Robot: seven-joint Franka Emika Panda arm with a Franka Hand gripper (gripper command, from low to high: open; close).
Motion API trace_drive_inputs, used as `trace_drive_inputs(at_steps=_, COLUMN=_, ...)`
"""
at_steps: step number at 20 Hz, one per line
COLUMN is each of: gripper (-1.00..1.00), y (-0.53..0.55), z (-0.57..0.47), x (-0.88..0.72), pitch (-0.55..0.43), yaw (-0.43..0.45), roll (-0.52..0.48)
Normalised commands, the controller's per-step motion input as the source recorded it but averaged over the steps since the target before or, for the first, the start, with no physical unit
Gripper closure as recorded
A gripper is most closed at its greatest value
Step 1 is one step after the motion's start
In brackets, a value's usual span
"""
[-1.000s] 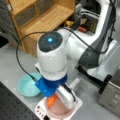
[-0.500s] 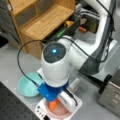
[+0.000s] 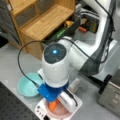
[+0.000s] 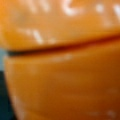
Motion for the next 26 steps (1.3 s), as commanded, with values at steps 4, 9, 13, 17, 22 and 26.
trace_drive_inputs(at_steps=4, gripper=1.00, y=0.14, z=-0.11, x=0.01, pitch=-0.109, yaw=-0.024, roll=-0.294)
trace_drive_inputs(at_steps=9, gripper=1.00, y=0.12, z=-0.05, x=0.00, pitch=-0.081, yaw=-0.009, roll=-0.310)
trace_drive_inputs(at_steps=13, gripper=-1.00, y=0.11, z=-0.03, x=-0.02, pitch=-0.077, yaw=0.024, roll=-0.307)
trace_drive_inputs(at_steps=17, gripper=-1.00, y=0.09, z=0.01, x=-0.05, pitch=-0.050, yaw=0.045, roll=-0.309)
trace_drive_inputs(at_steps=22, gripper=-1.00, y=0.07, z=0.03, x=-0.08, pitch=-0.051, yaw=0.056, roll=-0.271)
trace_drive_inputs(at_steps=26, gripper=-1.00, y=0.08, z=0.04, x=-0.10, pitch=-0.040, yaw=0.057, roll=-0.245)
